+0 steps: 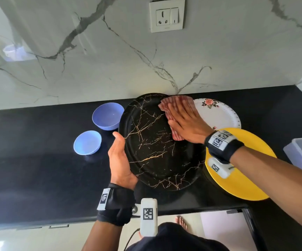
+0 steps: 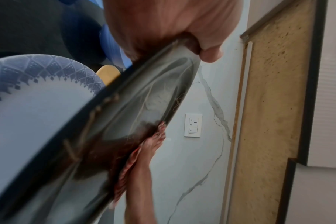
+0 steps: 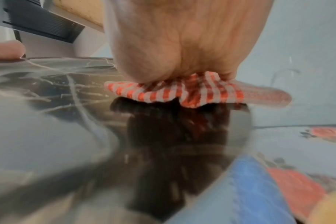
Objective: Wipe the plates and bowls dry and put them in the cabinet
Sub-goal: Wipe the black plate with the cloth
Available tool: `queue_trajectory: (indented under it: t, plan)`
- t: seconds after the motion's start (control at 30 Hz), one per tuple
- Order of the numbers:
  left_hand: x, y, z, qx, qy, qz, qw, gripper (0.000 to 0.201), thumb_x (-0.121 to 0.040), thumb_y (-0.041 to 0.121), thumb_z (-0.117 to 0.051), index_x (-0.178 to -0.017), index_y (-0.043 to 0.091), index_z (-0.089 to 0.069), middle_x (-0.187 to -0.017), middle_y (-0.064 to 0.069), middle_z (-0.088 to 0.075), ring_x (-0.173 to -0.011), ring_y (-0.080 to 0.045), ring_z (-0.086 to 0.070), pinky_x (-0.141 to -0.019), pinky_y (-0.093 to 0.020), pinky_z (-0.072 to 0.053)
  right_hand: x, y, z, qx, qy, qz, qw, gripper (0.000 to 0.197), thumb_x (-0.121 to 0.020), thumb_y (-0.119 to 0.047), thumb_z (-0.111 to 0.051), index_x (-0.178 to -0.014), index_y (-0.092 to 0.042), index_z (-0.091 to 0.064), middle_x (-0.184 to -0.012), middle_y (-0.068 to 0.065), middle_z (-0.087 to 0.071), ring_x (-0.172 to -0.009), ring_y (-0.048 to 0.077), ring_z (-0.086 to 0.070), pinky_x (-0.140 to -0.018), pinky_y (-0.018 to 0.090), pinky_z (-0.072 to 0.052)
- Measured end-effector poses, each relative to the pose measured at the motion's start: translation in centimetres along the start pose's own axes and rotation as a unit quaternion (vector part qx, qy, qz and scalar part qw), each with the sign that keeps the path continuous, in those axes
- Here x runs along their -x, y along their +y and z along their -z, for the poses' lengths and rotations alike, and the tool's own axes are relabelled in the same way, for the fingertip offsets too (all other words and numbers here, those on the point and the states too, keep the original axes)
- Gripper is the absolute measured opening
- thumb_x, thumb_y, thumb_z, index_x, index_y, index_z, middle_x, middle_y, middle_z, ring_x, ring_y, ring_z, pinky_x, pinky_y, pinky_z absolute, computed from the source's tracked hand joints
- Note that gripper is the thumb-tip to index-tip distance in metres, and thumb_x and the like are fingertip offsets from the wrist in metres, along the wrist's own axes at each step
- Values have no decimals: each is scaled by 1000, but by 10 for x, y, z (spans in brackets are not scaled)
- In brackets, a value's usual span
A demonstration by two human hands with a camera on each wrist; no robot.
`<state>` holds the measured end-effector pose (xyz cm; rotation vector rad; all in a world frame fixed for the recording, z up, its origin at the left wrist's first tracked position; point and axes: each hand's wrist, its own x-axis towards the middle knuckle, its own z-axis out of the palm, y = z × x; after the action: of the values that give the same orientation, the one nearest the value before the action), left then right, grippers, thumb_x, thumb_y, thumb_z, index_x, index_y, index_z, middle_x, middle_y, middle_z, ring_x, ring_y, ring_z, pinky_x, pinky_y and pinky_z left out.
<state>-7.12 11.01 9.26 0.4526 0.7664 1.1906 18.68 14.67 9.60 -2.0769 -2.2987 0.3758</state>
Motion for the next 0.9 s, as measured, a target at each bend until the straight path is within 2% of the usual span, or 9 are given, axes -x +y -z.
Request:
queue_trajectory:
  t: [0.07,0.13,0.2,0.33,0.4,0.47,0.67,0.83,0.9]
  plan:
    - [-1,3,2,10,15,-16,1000,60,-99,57,-61,-142,15,-62,-147,-26,-57,-139,-46,-52,-117,-70,-33,15,6,-13,-43,-11,-18,999,65,-101,-60,-2,-151,-32,30,-157,-3,43,-143,16,42,-125,46,14]
    - [0,5,1,9,21,-8,1000,70,-96,60,-64,-147,12,-56,-151,-28,-51,-142,-50,-47,-116,-75,-29,38,3,-20,-52,-2,-7,999,62,-108,-47,-10,-151,-24,28,-151,-3,48,-136,9,50,-121,37,23]
    - [-1,8,0,9,23,-7,1000,76,-94,63,-65,-149,11,-53,-152,-29,-49,-142,-51,-46,-116,-77,-28,58,-5,-33,-59,-25,-2,998,59,-109,-43,-7,-147,-21,31,-145,-5,51,-127,1,56,-117,32,27]
    - [-4,12,-5,-10,35,-24,999,80,-88,68,-71,-146,14,-58,-150,-29,-52,-140,-50,-49,-115,-76,-31,92,-19,-66,-64,-36,23,997,61,-102,-48,8,-150,-18,31,-154,-4,45,-142,12,44,-126,44,10]
    - [-4,14,-11,-11,42,-27,999,81,-83,69,-74,-142,15,-62,-149,-30,-52,-138,-49,-52,-115,-74,-33,104,-25,-82,-25,15,86,996,57,-109,-37,2,-159,-14,16,-168,6,21,-154,23,21,-127,49,1]
    - [-4,15,-18,-16,40,-34,998,81,-82,70,-74,-140,14,-64,-146,-29,-56,-137,-47,-54,-115,-72,-35,111,-37,-85,-28,25,128,991,55,-112,-37,-7,-162,-19,8,-171,6,5,-157,23,10,-126,46,4]
    - [3,11,-36,-52,17,-30,998,69,-95,61,-63,-141,9,-63,-140,-23,-64,-132,-43,-60,-117,-63,-39,102,-69,-73,-37,1,208,977,56,-111,-42,-16,-161,-24,4,-169,-2,15,-154,15,21,-127,47,6]
    - [19,26,-24,-91,26,-52,994,64,-102,57,-56,-138,5,-64,-136,-25,-66,-127,-43,-64,-115,-60,-43,98,-96,-73,-79,-10,249,965,57,-111,-41,-22,-162,-24,-3,-170,-1,6,-154,12,20,-126,50,3]
    - [30,38,-21,-118,60,-79,988,51,-106,49,-54,-130,7,-69,-129,-19,-71,-117,-34,-70,-108,-52,-50,95,-109,-78,-93,-12,270,958,57,-112,-40,-25,-162,-23,-5,-171,0,4,-155,13,19,-126,50,3]
